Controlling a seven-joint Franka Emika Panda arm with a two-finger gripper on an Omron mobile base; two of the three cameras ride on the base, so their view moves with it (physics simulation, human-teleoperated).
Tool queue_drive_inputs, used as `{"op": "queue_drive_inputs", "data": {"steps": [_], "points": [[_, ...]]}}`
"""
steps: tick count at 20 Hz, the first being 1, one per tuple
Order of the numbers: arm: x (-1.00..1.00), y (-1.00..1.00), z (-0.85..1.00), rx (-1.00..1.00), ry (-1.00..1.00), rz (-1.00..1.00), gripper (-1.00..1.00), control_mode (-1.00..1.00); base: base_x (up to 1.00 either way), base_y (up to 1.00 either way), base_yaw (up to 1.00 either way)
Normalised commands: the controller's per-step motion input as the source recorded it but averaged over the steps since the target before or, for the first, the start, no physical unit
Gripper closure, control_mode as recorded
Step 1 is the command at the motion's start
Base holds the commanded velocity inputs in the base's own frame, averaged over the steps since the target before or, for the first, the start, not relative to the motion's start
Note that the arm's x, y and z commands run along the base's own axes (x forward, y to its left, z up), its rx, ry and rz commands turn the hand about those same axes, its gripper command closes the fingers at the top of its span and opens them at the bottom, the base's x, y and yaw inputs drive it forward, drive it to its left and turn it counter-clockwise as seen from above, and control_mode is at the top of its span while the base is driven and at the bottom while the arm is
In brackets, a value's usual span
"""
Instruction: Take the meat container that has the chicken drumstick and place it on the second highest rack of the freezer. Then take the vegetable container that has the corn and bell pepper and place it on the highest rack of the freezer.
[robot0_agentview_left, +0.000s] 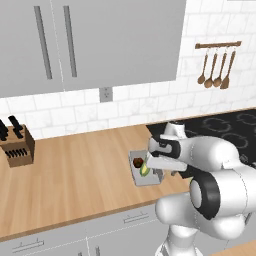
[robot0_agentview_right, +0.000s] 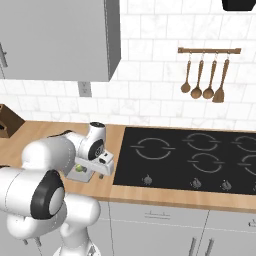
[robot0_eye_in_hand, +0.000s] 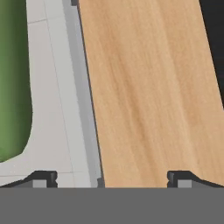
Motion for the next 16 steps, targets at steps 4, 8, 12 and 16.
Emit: {"op": "queue_drive_inputs", "data": {"steps": [4, 8, 12, 16], "points": [[-0.39, 0.0, 0.0, 0.0, -0.02, 0.0, -1.0, -1.0, 0.0, 0.0, 0.0], [0.0, 0.0, -0.15, 0.0, 0.0, 0.0, -1.0, -1.0, 0.0, 0.0, 0.0], [0.07, 0.0, -0.18, 0.0, 0.0, 0.0, -1.0, -1.0, 0.0, 0.0, 0.0], [0.02, 0.0, -0.02, 0.0, 0.0, 0.0, -1.0, -1.0, 0.0, 0.0, 0.0]]}}
